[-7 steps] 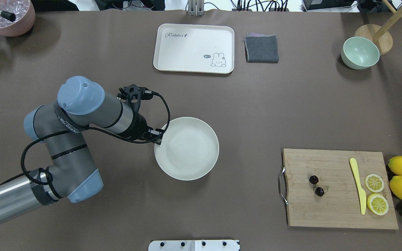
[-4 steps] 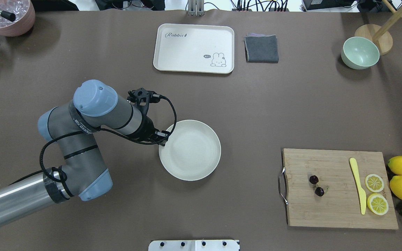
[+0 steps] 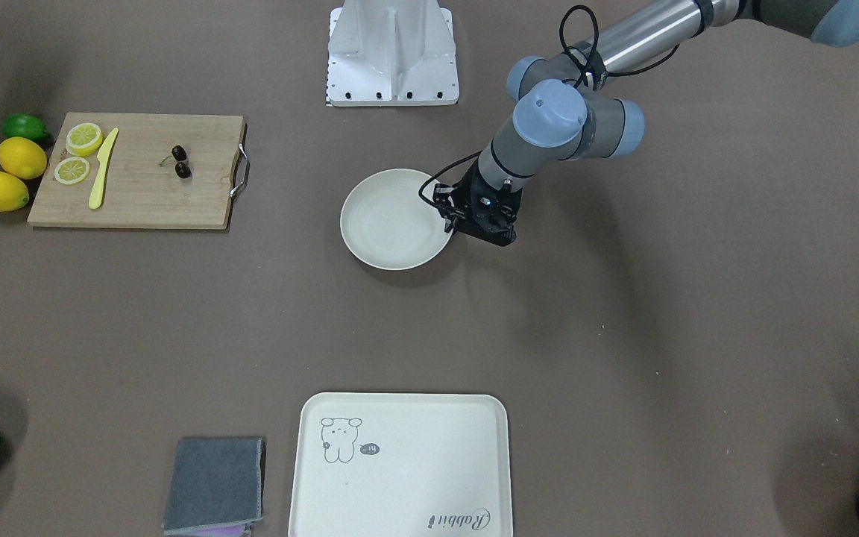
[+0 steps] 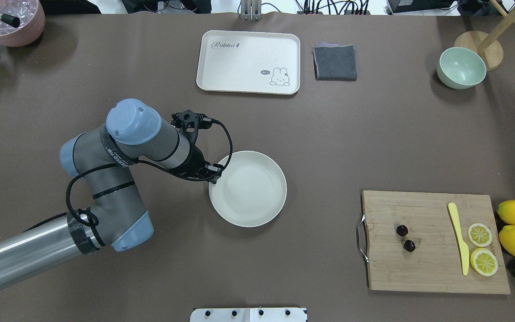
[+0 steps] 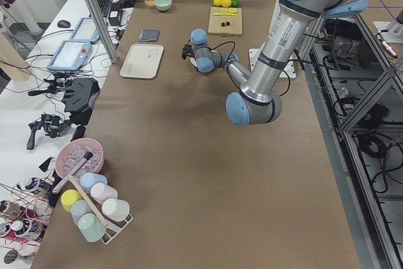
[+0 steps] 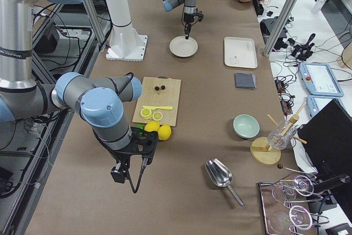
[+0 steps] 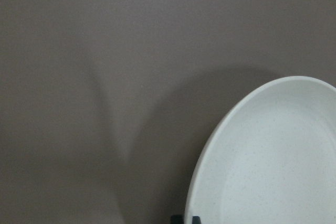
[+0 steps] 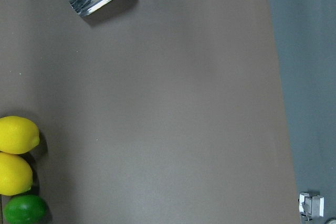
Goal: Place red cherry on plate
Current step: 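Drag the white plate with the left gripper toward the table center, release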
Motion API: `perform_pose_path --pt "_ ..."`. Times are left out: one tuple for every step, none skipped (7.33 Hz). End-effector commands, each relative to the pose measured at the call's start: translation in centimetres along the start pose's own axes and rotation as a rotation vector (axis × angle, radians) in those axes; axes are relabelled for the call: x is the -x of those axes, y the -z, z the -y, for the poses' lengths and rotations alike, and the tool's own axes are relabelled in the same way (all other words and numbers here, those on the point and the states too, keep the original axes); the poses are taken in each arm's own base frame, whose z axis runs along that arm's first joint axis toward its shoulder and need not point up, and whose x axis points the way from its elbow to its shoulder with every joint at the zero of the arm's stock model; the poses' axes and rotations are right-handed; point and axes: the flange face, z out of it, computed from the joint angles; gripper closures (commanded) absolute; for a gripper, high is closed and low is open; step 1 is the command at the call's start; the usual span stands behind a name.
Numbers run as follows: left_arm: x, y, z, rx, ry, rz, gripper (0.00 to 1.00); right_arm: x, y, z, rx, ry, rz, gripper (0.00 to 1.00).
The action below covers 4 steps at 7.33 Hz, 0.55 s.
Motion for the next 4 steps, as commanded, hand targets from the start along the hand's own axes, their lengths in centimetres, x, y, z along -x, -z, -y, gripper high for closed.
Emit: perform_pose_path --pt "0.0 -0.1 0.1 -0.003 -0.01 -0.004 0.03 0.3 0.3 -0.3 0.003 -0.002 0.0 0.0" --pt "0.2 0.1 0.2 -0.006 -0.023 -0.004 0.02 0.2 0.4 -0.3 0.002 0.0 0.0 0.0" --pt "0.3 0.2 0.4 -0.009 -0.023 -0.004 0.02 0.2 0.4 -0.3 0.002 0.0 0.0 0.0" --pt "0.7 1.1 1.1 -0.017 -0.017 -0.007 0.02 0.2 0.4 -0.3 0.001 -0.001 0.0 0.0"
